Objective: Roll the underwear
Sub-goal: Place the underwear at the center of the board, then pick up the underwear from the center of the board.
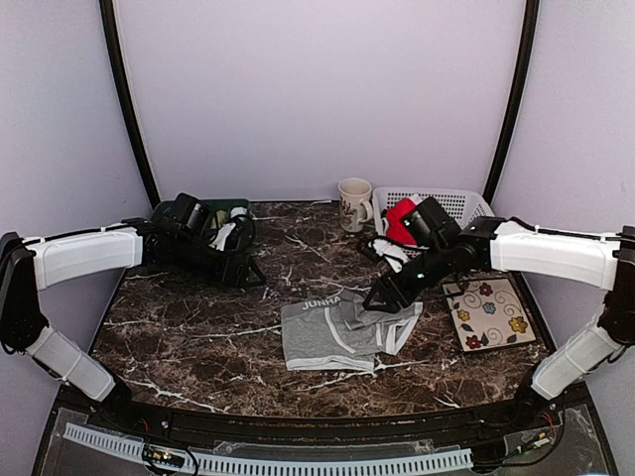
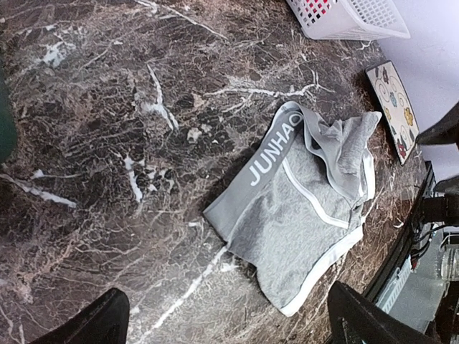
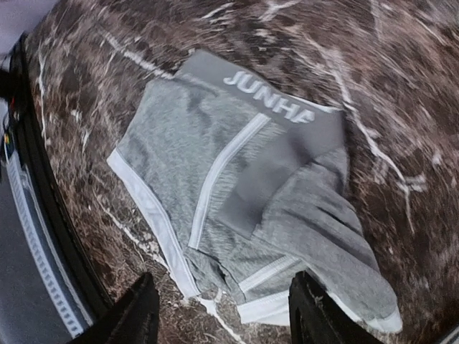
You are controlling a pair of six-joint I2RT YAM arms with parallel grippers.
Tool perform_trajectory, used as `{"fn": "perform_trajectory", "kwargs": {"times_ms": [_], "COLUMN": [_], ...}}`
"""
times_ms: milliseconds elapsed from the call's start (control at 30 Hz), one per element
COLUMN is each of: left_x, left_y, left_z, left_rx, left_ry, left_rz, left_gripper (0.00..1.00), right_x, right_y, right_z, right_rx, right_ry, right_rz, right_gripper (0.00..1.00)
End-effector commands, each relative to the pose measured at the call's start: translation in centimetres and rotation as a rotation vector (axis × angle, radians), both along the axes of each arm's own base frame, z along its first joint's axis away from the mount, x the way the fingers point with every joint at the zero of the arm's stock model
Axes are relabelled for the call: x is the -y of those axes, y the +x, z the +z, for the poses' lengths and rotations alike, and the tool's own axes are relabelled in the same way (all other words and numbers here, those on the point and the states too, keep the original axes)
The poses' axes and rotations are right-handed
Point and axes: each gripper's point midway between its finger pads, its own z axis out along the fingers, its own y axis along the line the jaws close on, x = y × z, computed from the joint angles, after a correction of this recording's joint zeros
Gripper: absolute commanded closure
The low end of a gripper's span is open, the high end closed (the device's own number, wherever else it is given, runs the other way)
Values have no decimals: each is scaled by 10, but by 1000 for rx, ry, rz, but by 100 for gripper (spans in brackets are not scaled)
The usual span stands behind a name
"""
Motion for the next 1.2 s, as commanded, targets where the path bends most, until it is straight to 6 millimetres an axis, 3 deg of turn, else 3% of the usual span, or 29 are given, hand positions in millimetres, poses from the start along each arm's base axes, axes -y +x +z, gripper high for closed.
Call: {"fn": "perform_trajectory", "kwargs": {"times_ms": [0,167,600,700,933,1167], "left_x": [5,5,0,-3,-6,28], "left_y": [-1,0,4,5,7,-1], "left_z": [-1,-2,0,-1,-24,-54], "left_rx": [-12,-10,31,38,-8,-104], "left_ry": [-50,-45,-25,-13,24,-16], "left_rz": [23,22,43,51,90,130], "left_gripper": [1,1,1,1,6,18], "right_x": [-20,-32,-42,-41,-42,-17], "right_y": [-18,-33,-4,1,23,50], "right_z": [-13,-43,-93,-102,-62,-26], "right_rx": [230,336,470,482,557,539], "right_ry": [-172,-286,-445,-481,-477,-406], "right_rz": [192,355,423,429,305,106], "right_gripper": [44,47,45,55,100,100]}}
